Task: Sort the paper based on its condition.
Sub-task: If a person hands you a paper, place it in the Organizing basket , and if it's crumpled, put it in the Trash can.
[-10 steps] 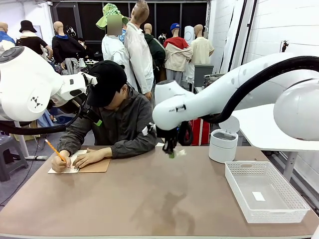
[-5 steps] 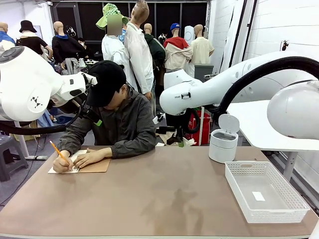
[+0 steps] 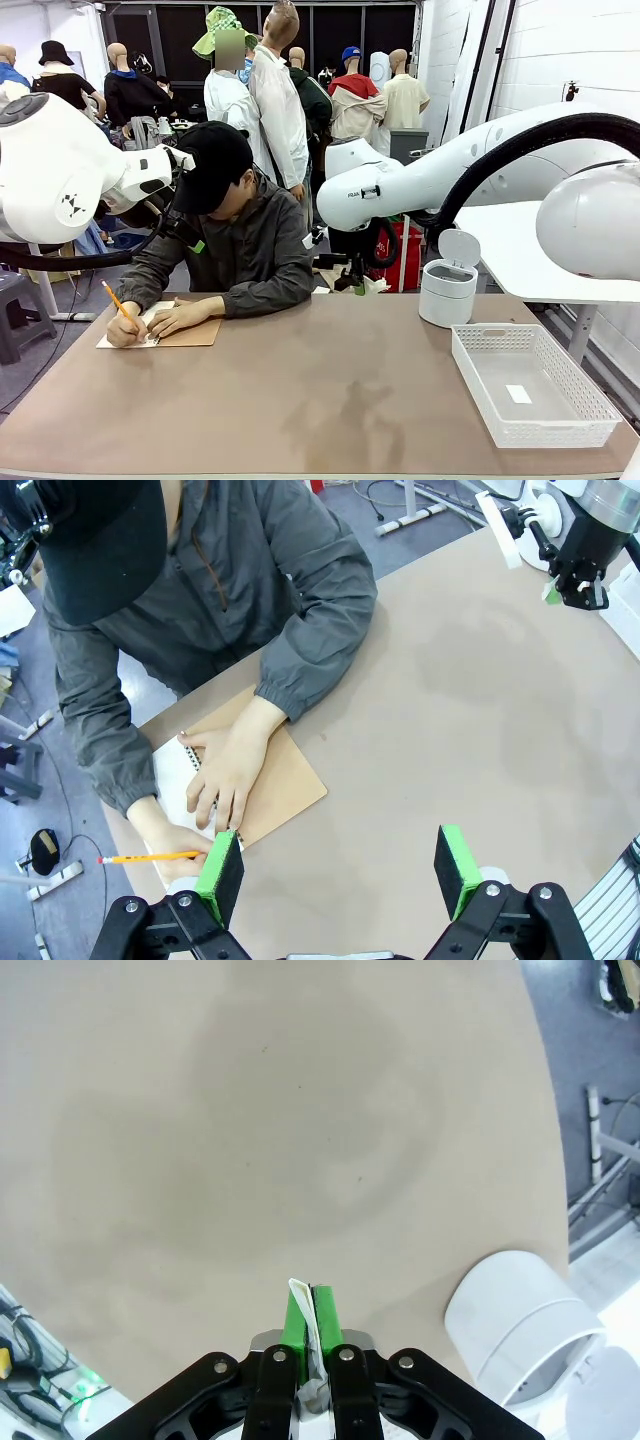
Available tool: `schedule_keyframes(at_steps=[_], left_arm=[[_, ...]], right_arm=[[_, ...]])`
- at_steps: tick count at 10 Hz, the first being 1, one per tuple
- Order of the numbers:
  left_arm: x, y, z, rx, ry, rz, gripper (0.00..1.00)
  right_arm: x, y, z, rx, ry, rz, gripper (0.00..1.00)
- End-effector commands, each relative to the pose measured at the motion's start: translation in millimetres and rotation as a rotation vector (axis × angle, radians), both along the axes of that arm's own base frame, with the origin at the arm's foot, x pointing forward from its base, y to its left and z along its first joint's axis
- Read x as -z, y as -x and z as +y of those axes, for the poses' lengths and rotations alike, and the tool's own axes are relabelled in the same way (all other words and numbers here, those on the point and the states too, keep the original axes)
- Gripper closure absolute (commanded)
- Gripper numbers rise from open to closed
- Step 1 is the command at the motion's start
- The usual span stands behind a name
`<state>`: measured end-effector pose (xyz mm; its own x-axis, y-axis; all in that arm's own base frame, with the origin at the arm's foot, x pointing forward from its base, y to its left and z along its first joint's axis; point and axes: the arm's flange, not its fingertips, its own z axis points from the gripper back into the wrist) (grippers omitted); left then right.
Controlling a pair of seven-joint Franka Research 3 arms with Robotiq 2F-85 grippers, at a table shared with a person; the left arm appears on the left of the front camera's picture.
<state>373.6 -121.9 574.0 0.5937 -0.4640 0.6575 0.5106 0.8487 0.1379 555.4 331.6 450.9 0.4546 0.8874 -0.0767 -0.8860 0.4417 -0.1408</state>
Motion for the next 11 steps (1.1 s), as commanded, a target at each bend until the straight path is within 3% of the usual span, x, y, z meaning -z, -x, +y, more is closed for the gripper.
schedule_keyframes(at_steps=[1, 5, 11], left_arm=[[-1, 0, 1, 0.002, 0.001, -0.001, 0.00], [-1, 0, 1, 0.002, 0.001, -0.001, 0.00], [-1, 0, 1, 0.002, 0.001, -0.001, 0.00]], right_arm=[[-3, -7, -12, 0.033, 0.005, -0.044, 1.00], [-28, -35, -66, 0.181, 0.076, -0.116, 1.00], [-39, -82, -135, 0.223, 0.066, -0.188, 1.00]])
